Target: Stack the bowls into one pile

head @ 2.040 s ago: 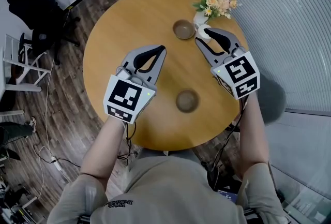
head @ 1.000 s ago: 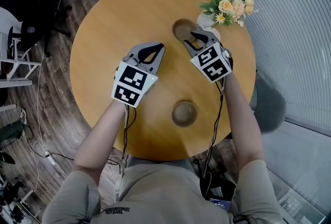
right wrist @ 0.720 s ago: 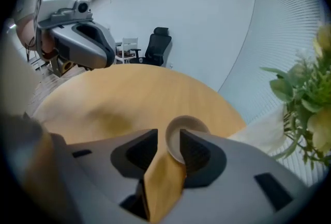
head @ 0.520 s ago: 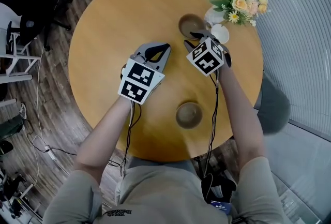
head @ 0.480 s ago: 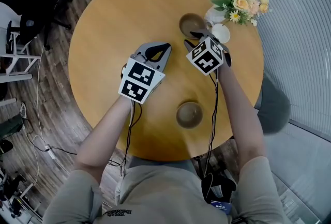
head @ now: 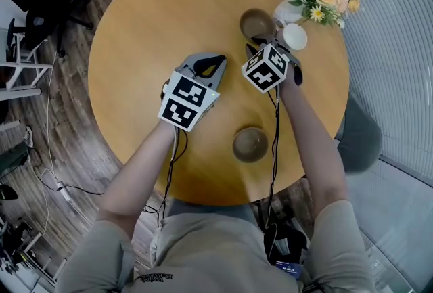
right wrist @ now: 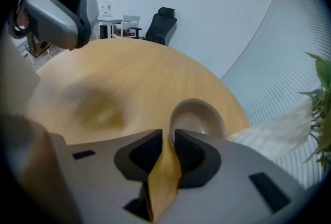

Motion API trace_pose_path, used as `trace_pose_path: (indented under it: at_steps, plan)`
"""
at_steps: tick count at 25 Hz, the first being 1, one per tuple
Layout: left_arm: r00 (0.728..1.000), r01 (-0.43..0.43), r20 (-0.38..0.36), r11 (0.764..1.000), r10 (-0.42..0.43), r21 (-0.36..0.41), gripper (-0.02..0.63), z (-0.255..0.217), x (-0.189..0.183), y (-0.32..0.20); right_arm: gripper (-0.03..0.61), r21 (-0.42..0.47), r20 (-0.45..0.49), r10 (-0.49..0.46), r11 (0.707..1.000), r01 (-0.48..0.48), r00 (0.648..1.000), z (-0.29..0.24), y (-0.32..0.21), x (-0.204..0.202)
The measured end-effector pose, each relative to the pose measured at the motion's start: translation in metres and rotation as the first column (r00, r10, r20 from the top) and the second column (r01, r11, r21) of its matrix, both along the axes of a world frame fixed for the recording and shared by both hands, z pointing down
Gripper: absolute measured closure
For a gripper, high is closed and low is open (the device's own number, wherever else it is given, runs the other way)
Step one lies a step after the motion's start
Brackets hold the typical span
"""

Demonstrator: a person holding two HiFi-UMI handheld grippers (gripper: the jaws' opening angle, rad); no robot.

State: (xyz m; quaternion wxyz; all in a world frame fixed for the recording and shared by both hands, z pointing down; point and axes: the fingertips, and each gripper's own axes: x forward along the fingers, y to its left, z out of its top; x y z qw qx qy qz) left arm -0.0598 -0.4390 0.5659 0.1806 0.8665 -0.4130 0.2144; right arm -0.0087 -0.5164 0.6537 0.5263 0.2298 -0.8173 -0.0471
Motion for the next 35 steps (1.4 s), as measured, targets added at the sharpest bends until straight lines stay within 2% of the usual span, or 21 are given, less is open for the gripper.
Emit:
trace_pose_path:
  at_steps: [5,10,13,21,27,35]
  plan:
    - [1.000,0.011,-0.005,1.000,-0.011,-0.006,0.595,0.001,-0.001,0.006,0.516,0.023,-0.016,0.003,1.000,-0.003,1.000,-0.002,-0.004,-0.003]
    - [1.000,0.010,0.003,1.000,-0.010,0.019,0.595,-0.001,0.000,0.013,0.541,0.018,-0.003,0.011,1.000,-0.011,1.000,0.005,-0.002,-0.002]
    - [1.000,0.021,0.002,1.000,-0.021,0.023,0.595,-0.001,-0.005,0.016,0.545,0.002,0.045,0.028,1.000,-0.028,0.999,-0.003,0.004,-0.006]
    - [0.999,0.031,0.005,0.997,-0.032,0.067,0.595,-0.029,-0.013,0.020,0.546,-0.008,0.193,0.089,0.996,-0.089,0.977,-0.063,0.015,-0.006]
    - [0.999,0.045,-0.008,0.991,-0.045,0.127,0.595,-0.068,-0.016,0.027,0.546,-0.006,0.352,0.152,0.987,-0.161,0.923,-0.125,0.026,0.007]
    - [0.999,0.052,-0.017,0.974,-0.050,0.219,0.595,-0.134,-0.018,0.044,0.546,0.082,0.533,0.119,0.978,-0.191,0.838,-0.242,0.055,0.014]
